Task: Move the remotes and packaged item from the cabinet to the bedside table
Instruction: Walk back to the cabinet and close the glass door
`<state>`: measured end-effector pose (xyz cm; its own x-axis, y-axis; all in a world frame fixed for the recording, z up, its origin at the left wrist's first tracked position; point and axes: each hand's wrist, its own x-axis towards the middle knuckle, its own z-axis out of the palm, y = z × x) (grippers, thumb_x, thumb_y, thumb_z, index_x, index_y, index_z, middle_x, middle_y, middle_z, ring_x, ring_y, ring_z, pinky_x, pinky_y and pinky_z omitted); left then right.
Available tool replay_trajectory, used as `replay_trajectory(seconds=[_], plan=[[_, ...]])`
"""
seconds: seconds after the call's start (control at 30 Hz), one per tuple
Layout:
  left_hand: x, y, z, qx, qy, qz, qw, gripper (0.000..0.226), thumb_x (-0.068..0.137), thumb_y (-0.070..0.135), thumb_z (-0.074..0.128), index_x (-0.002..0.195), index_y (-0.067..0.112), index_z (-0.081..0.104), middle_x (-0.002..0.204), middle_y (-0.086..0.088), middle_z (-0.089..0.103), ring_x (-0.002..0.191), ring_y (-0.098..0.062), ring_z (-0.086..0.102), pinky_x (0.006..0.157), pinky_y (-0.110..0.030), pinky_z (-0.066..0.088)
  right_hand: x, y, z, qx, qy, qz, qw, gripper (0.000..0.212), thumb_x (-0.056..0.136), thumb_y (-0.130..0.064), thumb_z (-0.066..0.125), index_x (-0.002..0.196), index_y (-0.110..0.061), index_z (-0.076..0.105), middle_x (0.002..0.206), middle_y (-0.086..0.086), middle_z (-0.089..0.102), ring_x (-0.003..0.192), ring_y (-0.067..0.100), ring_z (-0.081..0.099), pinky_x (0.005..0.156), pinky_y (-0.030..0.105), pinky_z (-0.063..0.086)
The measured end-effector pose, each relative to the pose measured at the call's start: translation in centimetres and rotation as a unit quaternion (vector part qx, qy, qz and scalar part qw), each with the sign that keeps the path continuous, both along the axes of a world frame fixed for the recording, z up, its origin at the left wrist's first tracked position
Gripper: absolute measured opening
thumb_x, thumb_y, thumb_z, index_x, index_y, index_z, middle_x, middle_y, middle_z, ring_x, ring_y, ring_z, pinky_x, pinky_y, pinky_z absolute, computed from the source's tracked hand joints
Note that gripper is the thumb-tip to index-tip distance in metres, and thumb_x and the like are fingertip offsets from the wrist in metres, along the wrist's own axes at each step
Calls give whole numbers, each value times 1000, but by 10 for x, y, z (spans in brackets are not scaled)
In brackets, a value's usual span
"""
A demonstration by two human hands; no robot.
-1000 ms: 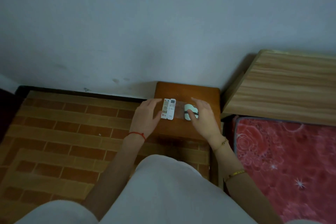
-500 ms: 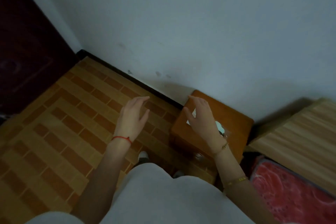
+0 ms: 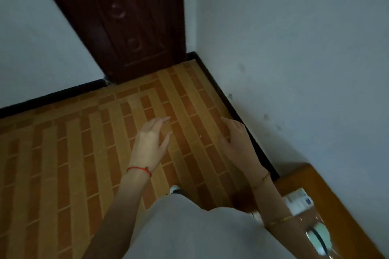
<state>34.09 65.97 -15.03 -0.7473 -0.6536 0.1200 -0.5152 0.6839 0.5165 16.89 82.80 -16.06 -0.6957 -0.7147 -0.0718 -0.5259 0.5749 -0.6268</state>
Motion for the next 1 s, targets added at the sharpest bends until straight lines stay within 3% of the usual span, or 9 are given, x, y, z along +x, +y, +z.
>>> replay_trajectory(seconds=[0.2, 0.4, 0.77, 0.9, 1.0], plan=[[35, -92, 9, -23, -5, 94, 995, 40, 92, 18, 61, 131, 19, 55, 124, -5, 62, 117, -23, 57, 98, -44, 49, -4, -132, 9, -5, 9, 92, 996, 45, 98, -36, 45, 139, -18, 44, 138, 2, 52, 135, 22, 40, 112, 45, 36], [64, -158, 14, -34, -14, 204, 978, 37, 92, 16, 61, 128, 15, 57, 123, -7, 63, 117, -26, 57, 97, -43, 50, 9, -232, 14, -3, -7, 178, 984, 51, 99, -41, 44, 147, -24, 35, 149, -1, 40, 142, 18, 30, 117, 39, 26], [94, -268, 7, -33, -10, 347, 937, 36, 91, 16, 62, 127, 14, 59, 120, -8, 64, 113, -28, 60, 93, -43, 51, 24, -405, -3, -11, -26, 336, 941, 48, 100, -34, 47, 145, -20, 39, 147, 1, 43, 142, 17, 30, 113, 26, 23], [91, -325, 6, -33, -4, 396, 918, 36, 92, 18, 62, 127, 16, 58, 121, -5, 63, 114, -25, 60, 95, -42, 50, 18, -489, -4, -18, -14, 386, 922, 48, 99, -36, 48, 144, -19, 42, 145, -1, 46, 141, 18, 33, 114, 32, 29], [86, -370, 12, -35, -1, 441, 897, 36, 92, 21, 62, 128, 17, 57, 121, -5, 63, 114, -25, 59, 95, -40, 50, 13, -558, 7, -23, -2, 430, 902, 48, 99, -34, 49, 144, -18, 43, 144, -1, 47, 140, 16, 33, 111, 25, 26]])
